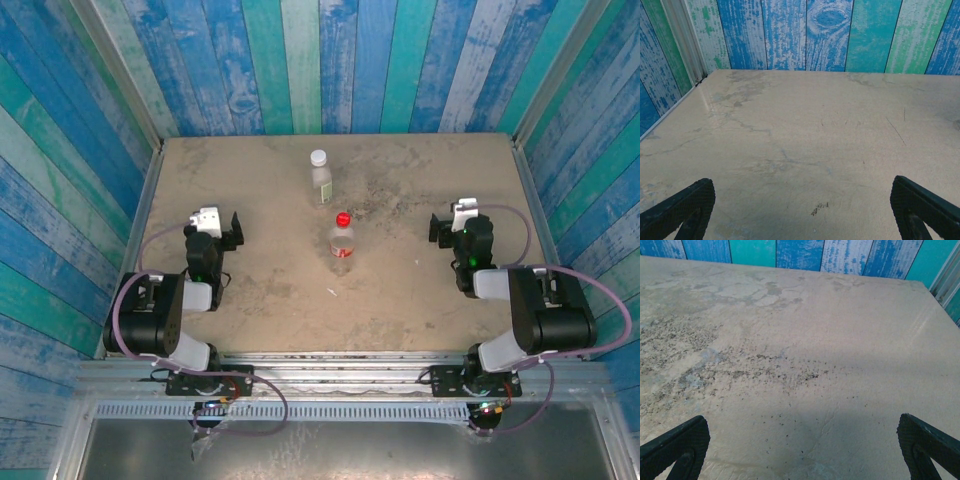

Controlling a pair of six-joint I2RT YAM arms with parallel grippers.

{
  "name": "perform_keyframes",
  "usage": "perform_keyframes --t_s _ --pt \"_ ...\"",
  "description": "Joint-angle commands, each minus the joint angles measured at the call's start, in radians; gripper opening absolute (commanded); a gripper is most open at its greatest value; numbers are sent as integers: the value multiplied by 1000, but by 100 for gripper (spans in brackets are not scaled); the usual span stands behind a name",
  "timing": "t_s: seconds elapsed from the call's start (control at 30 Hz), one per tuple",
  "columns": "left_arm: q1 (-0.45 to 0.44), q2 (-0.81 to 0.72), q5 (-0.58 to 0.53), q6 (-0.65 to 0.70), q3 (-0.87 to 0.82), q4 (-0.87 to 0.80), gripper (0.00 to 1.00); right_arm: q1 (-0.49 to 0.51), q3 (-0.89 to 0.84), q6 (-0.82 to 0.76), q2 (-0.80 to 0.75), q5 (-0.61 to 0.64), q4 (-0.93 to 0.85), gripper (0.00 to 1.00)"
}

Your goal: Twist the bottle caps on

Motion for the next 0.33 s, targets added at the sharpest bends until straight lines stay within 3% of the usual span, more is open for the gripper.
perform_keyframes --t_s 0.0,0.3 --pt "3 17 -16 -7 15 12 94 -6 13 6 3 0 -4 100" --pt "3 12 -15 -5 1 32 94 -5 10 7 2 -1 -1 100"
